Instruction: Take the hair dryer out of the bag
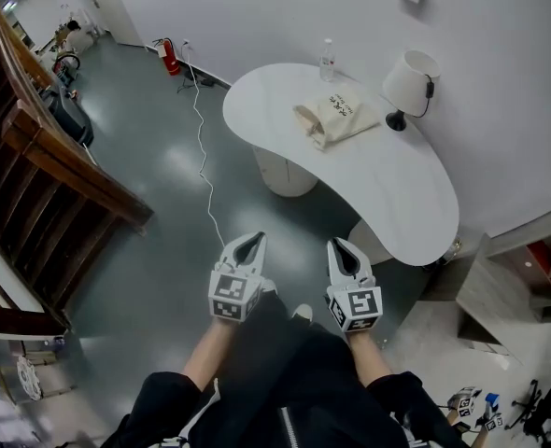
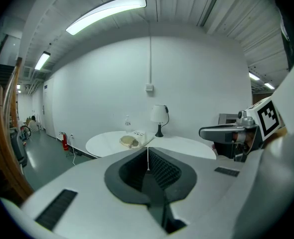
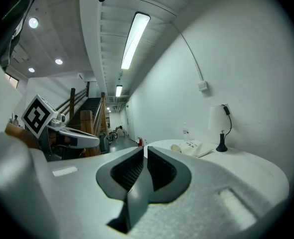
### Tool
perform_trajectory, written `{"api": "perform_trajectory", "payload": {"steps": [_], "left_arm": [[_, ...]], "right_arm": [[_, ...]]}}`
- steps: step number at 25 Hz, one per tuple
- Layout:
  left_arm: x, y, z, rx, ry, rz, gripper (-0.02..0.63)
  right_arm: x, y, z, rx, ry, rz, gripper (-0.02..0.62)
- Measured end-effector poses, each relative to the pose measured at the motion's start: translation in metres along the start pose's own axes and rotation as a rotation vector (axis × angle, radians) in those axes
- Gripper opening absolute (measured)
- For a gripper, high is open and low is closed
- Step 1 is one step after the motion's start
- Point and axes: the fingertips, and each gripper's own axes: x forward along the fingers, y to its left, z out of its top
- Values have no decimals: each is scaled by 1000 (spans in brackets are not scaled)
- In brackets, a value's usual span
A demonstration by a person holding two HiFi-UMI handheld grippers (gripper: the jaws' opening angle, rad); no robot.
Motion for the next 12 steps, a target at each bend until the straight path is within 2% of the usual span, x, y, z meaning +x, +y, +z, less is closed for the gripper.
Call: {"api": "perform_trajectory", "payload": {"steps": [7, 12], "left_arm": [[16, 5, 5, 7, 0, -14, 14], [43, 21, 7, 5, 3, -40, 14]], "right_arm": [[18, -5, 0, 16, -3, -5, 12], [39, -20, 3, 20, -11, -47, 12]]}}
